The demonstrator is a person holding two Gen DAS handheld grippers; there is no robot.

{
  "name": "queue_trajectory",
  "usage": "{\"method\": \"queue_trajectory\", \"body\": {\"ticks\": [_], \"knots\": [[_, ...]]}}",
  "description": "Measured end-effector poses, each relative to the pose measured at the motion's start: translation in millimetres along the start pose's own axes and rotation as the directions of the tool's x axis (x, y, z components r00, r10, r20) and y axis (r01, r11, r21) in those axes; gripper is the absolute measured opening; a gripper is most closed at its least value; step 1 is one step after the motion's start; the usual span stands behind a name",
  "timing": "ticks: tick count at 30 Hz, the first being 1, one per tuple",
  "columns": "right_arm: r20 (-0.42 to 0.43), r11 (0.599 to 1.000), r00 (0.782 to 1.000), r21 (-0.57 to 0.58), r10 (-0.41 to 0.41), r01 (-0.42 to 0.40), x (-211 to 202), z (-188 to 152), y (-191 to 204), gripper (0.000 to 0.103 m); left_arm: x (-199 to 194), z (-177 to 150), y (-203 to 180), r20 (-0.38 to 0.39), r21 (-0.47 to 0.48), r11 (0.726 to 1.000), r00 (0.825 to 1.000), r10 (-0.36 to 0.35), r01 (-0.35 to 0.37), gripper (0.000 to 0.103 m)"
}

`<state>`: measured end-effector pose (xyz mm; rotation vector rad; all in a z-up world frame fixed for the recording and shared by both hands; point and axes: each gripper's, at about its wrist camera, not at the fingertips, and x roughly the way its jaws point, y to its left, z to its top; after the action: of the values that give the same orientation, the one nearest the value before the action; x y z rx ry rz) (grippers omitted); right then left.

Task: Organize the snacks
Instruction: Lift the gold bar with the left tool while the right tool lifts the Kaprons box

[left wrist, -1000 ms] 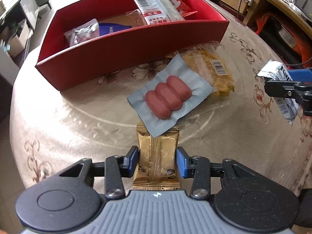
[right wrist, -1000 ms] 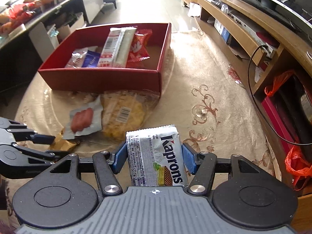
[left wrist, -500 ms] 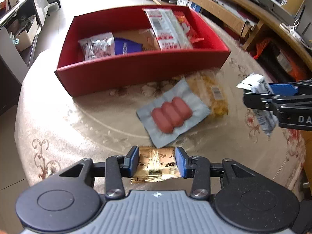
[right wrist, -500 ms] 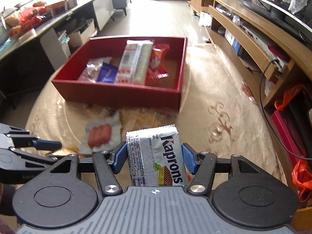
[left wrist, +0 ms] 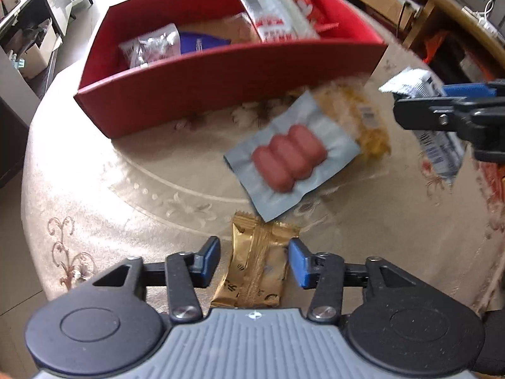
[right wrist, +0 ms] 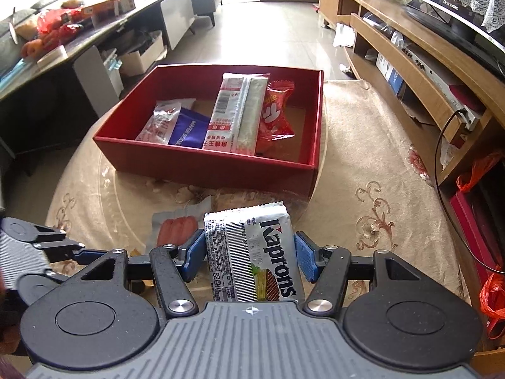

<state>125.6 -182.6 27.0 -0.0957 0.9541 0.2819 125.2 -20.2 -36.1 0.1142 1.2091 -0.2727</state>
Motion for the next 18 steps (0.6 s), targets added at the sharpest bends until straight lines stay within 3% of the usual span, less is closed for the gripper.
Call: {"method": "queue_trajectory", "body": {"ticks": [3,5,10,18], "knots": [[-0.015,1.0,1.0,-0.001,0.019,-0.019,1.9,-2.0,3.0,0.067,2.7,-1.7,-7.5,0.012,0.018,1.0,1.0,0.016,-0.017,0.049],[-0.026,1.0,1.0,-0.012,0.013,-0.014,4.5,-4.3,6.2,0.067,2.0,-4.7,-13.1,0.017,0.044,0.998,0.999,0.033,-0.034,0.039],[-0.059,1.0,0.998,-0.027,0.0,-0.002,11.2,-11.2,8.9,0.067,-6.0,-12.3,-17.3,0.019,0.057,0.998,0.999,0.026,-0.027,0.034],[-0.032,1.0,0.999,-0.013,0.009,-0.01,5.5,-6.0,8.0,0.067,-29.5,1.8,2.4,0.09,-0.039,0.999,0.995,-0.034,0.038,0.034]]}}
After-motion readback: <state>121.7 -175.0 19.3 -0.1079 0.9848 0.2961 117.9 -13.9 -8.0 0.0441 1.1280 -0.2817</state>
